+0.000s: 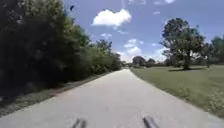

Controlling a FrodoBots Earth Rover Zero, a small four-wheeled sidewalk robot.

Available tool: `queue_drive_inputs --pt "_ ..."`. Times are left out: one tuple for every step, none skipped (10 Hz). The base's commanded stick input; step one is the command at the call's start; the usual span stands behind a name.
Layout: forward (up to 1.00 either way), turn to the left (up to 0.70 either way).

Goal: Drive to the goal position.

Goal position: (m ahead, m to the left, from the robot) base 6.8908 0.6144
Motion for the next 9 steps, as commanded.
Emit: queue_drive_inputs --pt "0.50 0.00" --pt "0.50 0.00" --pt "0.50 0.00" --pt "0.50 0.00" --pt "0.50 0.00" --pt "0.50 0.00" --pt "0.50 0.00" --pt "0.50 0.00" --pt "0.50 0.00"
